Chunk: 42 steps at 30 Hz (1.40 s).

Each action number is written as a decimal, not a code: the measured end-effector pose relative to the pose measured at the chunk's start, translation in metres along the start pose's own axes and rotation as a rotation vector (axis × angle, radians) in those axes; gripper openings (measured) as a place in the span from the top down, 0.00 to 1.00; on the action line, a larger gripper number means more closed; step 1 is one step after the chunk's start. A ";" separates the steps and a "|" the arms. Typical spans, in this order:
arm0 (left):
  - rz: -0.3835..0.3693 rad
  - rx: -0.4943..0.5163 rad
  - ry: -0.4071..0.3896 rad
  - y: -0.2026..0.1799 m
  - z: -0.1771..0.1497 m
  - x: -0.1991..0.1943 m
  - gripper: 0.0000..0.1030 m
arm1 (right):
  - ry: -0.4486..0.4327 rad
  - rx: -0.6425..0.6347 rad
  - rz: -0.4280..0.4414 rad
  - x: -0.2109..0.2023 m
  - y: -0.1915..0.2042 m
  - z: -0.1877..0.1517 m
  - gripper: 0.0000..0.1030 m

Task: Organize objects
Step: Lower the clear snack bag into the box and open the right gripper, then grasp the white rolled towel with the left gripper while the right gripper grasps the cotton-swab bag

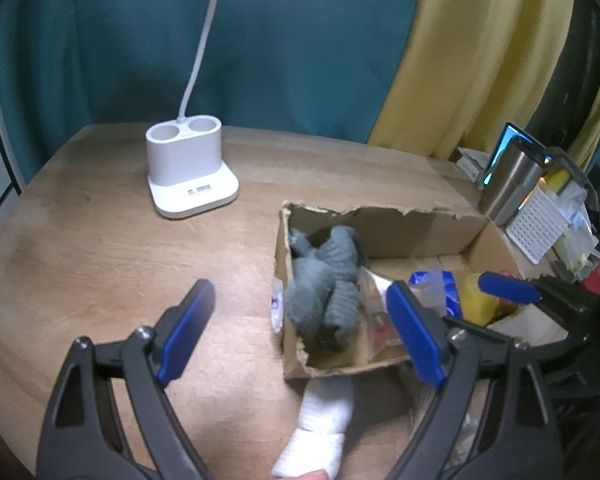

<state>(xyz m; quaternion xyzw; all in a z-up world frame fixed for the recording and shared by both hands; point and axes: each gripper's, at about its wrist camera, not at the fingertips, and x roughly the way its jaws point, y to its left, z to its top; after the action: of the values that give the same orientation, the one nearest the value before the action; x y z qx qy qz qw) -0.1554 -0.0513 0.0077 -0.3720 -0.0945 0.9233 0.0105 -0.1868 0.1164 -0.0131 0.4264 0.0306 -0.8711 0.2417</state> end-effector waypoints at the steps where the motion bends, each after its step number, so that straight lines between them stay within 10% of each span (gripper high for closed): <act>1: -0.001 0.005 -0.004 -0.001 -0.001 -0.002 0.14 | -0.005 0.002 -0.004 -0.003 0.000 -0.001 0.18; 42: -0.024 0.089 0.064 -0.011 -0.061 -0.021 0.14 | -0.005 0.064 -0.064 -0.038 -0.006 -0.065 0.18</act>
<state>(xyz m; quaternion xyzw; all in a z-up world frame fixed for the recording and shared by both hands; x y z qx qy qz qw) -0.0986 -0.0323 -0.0191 -0.3991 -0.0575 0.9142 0.0410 -0.1225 0.1534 -0.0267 0.4307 0.0159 -0.8799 0.2003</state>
